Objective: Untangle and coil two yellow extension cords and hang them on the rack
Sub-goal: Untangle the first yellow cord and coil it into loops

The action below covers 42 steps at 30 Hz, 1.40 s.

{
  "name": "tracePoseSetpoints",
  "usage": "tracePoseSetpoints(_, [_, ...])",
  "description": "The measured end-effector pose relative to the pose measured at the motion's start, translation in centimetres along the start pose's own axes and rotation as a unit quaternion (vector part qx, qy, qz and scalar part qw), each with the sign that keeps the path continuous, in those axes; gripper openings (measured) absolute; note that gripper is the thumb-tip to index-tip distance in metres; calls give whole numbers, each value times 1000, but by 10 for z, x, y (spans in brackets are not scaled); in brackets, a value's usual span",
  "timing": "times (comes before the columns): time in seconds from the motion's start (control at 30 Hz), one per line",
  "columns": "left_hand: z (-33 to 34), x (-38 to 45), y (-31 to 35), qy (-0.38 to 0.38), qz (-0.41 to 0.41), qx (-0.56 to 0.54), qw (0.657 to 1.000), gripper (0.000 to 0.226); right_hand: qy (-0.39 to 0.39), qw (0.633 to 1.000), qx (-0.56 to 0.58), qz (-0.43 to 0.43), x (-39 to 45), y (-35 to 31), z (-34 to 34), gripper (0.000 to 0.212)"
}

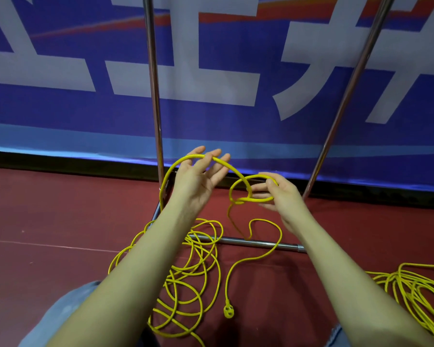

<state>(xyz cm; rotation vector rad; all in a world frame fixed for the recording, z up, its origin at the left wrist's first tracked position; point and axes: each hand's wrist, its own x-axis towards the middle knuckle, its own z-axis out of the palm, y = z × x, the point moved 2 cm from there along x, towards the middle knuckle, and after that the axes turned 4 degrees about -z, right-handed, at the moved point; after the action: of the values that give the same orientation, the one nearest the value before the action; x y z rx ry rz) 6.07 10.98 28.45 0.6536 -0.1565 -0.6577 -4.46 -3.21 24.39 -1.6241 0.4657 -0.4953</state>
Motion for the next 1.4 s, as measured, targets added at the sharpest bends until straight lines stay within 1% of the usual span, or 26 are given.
tracePoseSetpoints(0.07, [2, 1, 4, 4, -4, -43, 999, 11, -34, 998, 38, 21, 0, 2, 2, 25])
tracePoseSetpoints(0.17, [-1, 3, 6, 33, -5, -74, 997, 10, -112, 984, 136, 31, -2, -5, 11, 21])
tracePoseSetpoints(0.2, [-2, 3, 6, 42, -4, -77, 996, 10, -135, 979, 150, 31, -4, -8, 13, 24])
tracePoseSetpoints(0.27, [-4, 3, 5, 48, -4, -84, 995, 9, -162, 972, 167, 31, -7, -13, 17, 40])
tracePoseSetpoints(0.33, [-4, 2, 3, 43, -9, -88, 995, 9, -168, 973, 155, 18, -10, -17, 19, 50])
tracePoseSetpoints(0.43, [-3, 1, 2, 31, -10, -82, 996, 9, -128, 986, 108, -12, -11, -22, 21, 49])
tracePoseSetpoints(0.53, [0, 0, 1, 13, -7, -58, 998, 15, -100, 989, 103, -33, -10, -25, 18, 55])
tracePoseSetpoints(0.6, [5, -4, -3, -21, -22, -6, 1000, 22, -94, 991, 89, -42, -10, -25, 15, 58])
tracePoseSetpoints(0.67, [7, -8, -9, -49, -30, 52, 997, 21, -89, 993, 70, -42, -9, -25, 12, 57])
tracePoseSetpoints(0.7, [7, -9, -11, -50, -26, 68, 996, 18, -85, 994, 47, -43, -8, -25, 10, 54])
tracePoseSetpoints(0.77, [4, -7, -11, -29, -13, 76, 997, 15, -62, 996, -42, -49, -5, -24, 6, 42])
tracePoseSetpoints(0.87, [-3, 0, -12, 9, -10, 62, 998, 14, 22, 983, -168, -71, 1, -18, -4, 30])
tracePoseSetpoints(0.93, [-7, 3, -15, 27, -14, 87, 996, 15, 89, 968, -204, -119, 0, -16, -7, 27])
tracePoseSetpoints(0.97, [-10, 4, -18, 36, -19, 108, 993, 15, 112, 963, -199, -146, -1, -17, -7, 26])
tracePoseSetpoints(1.03, [-17, 6, -22, 56, -39, 145, 987, 13, 133, 961, -152, -191, -4, -22, -7, 23])
tracePoseSetpoints(1.07, [-21, 6, -24, 61, -53, 162, 984, 12, 129, 962, -123, -207, -6, -27, -6, 23])
tracePoseSetpoints(1.17, [-28, 6, -30, 53, -98, 233, 966, 12, 83, 966, -65, -237, -10, -44, -4, 23])
tracePoseSetpoints(1.27, [-31, 6, -37, 24, -104, 313, 944, 19, 54, 967, -20, -249, -11, -55, -6, 24])
tracePoseSetpoints(1.4, [-27, 4, -44, -62, -104, 329, 936, 33, -4, 970, 69, -232, -10, -54, -9, 19])
